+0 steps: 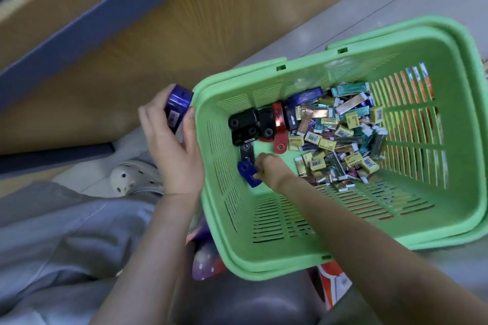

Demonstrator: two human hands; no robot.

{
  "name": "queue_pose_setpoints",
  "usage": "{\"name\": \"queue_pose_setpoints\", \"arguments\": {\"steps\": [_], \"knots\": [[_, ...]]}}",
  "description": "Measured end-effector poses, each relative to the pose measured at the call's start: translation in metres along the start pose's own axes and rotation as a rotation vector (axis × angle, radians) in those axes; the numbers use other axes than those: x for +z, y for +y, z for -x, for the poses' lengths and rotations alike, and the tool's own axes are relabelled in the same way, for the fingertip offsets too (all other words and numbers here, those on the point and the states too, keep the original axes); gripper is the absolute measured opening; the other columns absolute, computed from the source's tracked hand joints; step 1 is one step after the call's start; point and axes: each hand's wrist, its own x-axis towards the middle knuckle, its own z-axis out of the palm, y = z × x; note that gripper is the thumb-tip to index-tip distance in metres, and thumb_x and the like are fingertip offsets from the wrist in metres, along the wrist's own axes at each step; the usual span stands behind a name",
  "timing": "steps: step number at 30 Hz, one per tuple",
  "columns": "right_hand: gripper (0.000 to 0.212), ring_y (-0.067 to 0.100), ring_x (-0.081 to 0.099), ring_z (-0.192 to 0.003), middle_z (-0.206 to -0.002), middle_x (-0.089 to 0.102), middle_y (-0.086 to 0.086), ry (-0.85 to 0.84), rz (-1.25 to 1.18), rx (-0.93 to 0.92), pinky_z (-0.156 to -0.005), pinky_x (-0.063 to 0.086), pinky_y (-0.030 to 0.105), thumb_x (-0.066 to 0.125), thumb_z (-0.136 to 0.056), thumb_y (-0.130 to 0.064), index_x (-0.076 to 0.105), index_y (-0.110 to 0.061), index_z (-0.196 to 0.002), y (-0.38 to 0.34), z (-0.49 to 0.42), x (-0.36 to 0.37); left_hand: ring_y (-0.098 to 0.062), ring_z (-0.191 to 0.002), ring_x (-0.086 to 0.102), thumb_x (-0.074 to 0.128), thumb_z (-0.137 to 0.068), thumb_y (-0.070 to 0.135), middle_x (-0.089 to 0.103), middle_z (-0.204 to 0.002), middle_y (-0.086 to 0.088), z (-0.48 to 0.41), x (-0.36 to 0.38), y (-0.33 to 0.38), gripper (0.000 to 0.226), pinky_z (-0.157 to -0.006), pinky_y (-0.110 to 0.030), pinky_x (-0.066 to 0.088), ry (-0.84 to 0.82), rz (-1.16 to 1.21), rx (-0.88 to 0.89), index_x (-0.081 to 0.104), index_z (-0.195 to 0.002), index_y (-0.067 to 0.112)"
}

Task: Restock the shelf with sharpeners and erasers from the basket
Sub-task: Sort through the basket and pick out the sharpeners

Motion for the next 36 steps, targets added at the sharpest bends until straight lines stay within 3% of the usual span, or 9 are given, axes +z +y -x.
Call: {"name": "queue_pose_setpoints", "arguments": {"steps": [2, 4, 7, 10, 15, 20, 27, 32, 36], "knots": [[0.024, 0.021, 0.057, -0.088, -0.107, 0.061, 0.011, 0.067, 0.075, -0.019, -0.077, 0.046, 0.03, 0.057, -0.093, -0.019, 0.053, -0.006, -0.113, -0.002, 0.002, -0.008, 0.004, -0.095, 0.04, 0.049, -0.096, 0.011, 0.042, -0.108, -0.011, 0.0, 0.005, 0.0, 0.032, -0.091, -0.008, 0.031, -0.01, -0.008, -0.006, 0.049, -0.124, -0.005], [0.028, 0.018, 0.055, -0.087, -0.106, 0.057, 0.007, 0.303, -0.051, -0.022, -0.074, 0.047, 0.028, 0.058, -0.093, -0.023, 0.049, -0.007, -0.114, 0.0, 0.008, -0.024, 0.01, -0.097, 0.04, 0.048, -0.097, 0.014, 0.042, -0.107, -0.012, 0.0, 0.007, 0.0, 0.033, -0.091, -0.008, 0.031, 0.002, -0.019, -0.019, 0.049, -0.126, -0.003], [0.049, 0.023, 0.048, -0.108, -0.119, 0.047, 0.012, 0.667, -0.17, -0.021, -0.092, 0.043, 0.029, 0.066, -0.087, -0.028, 0.042, -0.002, -0.121, 0.005, 0.006, -0.049, -0.016, -0.104, 0.047, 0.046, -0.099, 0.017, 0.046, -0.109, -0.022, 0.0, 0.01, -0.001, 0.034, -0.093, -0.018, 0.036, -0.002, -0.04, -0.044, 0.049, -0.128, 0.0], [0.073, 0.031, 0.038, -0.125, -0.133, 0.035, 0.02, 0.568, -0.196, 0.069, -0.106, 0.035, 0.036, 0.07, -0.082, -0.038, 0.033, 0.002, -0.13, 0.0, -0.009, -0.059, -0.034, -0.103, 0.048, 0.045, -0.099, 0.018, 0.046, -0.112, -0.025, 0.001, 0.013, -0.001, 0.033, -0.092, -0.034, 0.039, -0.018, -0.109, -0.024, 0.049, -0.13, 0.004], [0.088, 0.038, 0.03, -0.13, -0.139, 0.028, 0.023, 0.594, -0.177, 0.174, -0.107, 0.031, 0.042, 0.075, -0.074, -0.047, 0.029, 0.001, -0.133, -0.013, -0.02, -0.051, -0.025, -0.103, 0.041, 0.042, -0.1, 0.018, 0.046, -0.112, -0.025, 0.0, 0.014, -0.003, 0.035, -0.092, -0.035, 0.036, -0.015, -0.177, -0.02, 0.047, -0.132, 0.005], [0.076, 0.038, 0.042, -0.123, -0.136, 0.036, 0.021, 0.606, -0.204, 0.239, -0.098, 0.041, 0.043, 0.073, -0.078, -0.038, 0.031, -0.003, -0.131, -0.005, -0.021, -0.05, -0.023, -0.102, 0.039, 0.044, -0.098, 0.013, 0.047, -0.111, -0.028, -0.001, 0.015, -0.002, 0.034, -0.09, -0.018, 0.027, -0.013, -0.2, 0.006, 0.048, -0.13, 0.004], [0.047, 0.03, 0.057, -0.103, -0.118, 0.054, 0.012, 0.585, -0.306, 0.124, -0.089, 0.05, 0.045, 0.068, -0.084, -0.027, 0.045, -0.007, -0.119, 0.016, -0.009, -0.048, -0.023, -0.102, 0.039, 0.044, -0.098, 0.014, 0.047, -0.112, -0.027, -0.001, 0.015, -0.003, 0.034, -0.088, -0.026, 0.033, -0.016, -0.205, 0.007, 0.047, -0.131, 0.004], [0.04, 0.022, 0.062, -0.083, -0.099, 0.06, 0.006, 0.341, -0.168, 0.093, -0.075, 0.057, 0.038, 0.067, -0.084, -0.036, 0.048, -0.01, -0.11, 0.037, 0.015, -0.029, -0.023, -0.101, 0.039, 0.045, -0.098, 0.011, 0.047, -0.11, -0.029, -0.002, 0.015, -0.004, 0.033, -0.087, -0.022, 0.031, -0.006, -0.216, 0.028, 0.047, -0.13, 0.004], [0.041, 0.024, 0.063, -0.088, -0.101, 0.064, 0.01, 0.123, -0.034, 0.127, -0.081, 0.056, 0.038, 0.065, -0.087, -0.026, 0.044, -0.006, -0.116, 0.035, 0.015, -0.009, -0.023, -0.101, 0.039, 0.045, -0.097, 0.01, 0.047, -0.11, -0.028, -0.002, 0.015, -0.004, 0.033, -0.089, -0.02, 0.031, 0.001, -0.215, 0.035, 0.047, -0.13, 0.007]]}}
